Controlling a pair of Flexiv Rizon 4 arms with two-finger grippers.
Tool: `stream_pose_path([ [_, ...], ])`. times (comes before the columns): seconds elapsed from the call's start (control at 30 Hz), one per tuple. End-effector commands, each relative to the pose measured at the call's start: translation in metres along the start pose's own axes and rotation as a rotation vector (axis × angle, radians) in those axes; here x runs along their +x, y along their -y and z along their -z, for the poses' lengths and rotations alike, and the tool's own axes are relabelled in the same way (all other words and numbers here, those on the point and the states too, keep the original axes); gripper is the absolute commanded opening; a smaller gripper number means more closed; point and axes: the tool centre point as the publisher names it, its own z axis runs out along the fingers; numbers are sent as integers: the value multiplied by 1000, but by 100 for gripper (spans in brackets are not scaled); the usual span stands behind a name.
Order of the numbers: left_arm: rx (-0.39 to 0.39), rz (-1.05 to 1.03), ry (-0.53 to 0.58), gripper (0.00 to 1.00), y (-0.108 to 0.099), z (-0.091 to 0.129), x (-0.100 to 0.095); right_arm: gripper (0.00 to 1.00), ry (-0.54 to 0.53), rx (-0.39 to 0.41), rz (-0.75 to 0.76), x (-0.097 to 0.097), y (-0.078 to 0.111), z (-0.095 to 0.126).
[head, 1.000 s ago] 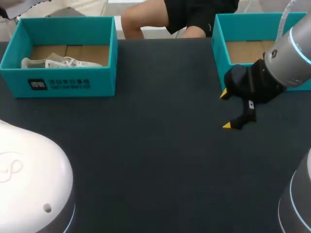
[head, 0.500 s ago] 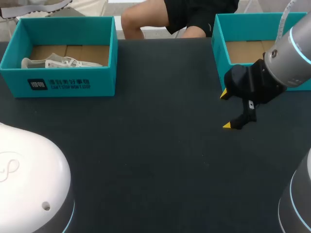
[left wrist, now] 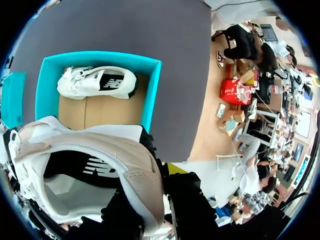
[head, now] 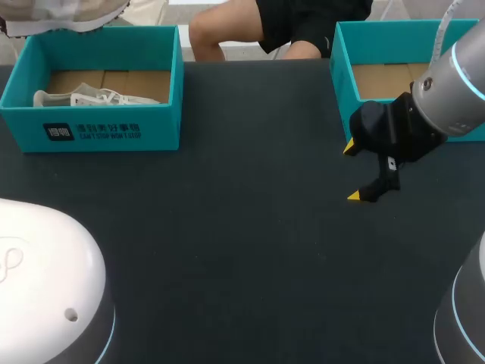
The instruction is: Take the shoe out of the shoebox, open the shoe tongue, remove and reinsert the insole, then place the shoe into the shoebox
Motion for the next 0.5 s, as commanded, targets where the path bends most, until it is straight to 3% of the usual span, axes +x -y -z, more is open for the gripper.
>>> stream_pose_path([
  [0.03, -21, -42, 4, 0, 7, -4, -10, 100, 1, 1, 0, 0, 0, -1],
  [0.23, -54, -170, -7, 0, 17, -22, -36, 100, 1, 1, 0, 0, 0, -1],
  [0.5, -40, -189, 17, 0, 24, -42, -44, 100, 1, 1, 0, 0, 0, -1],
])
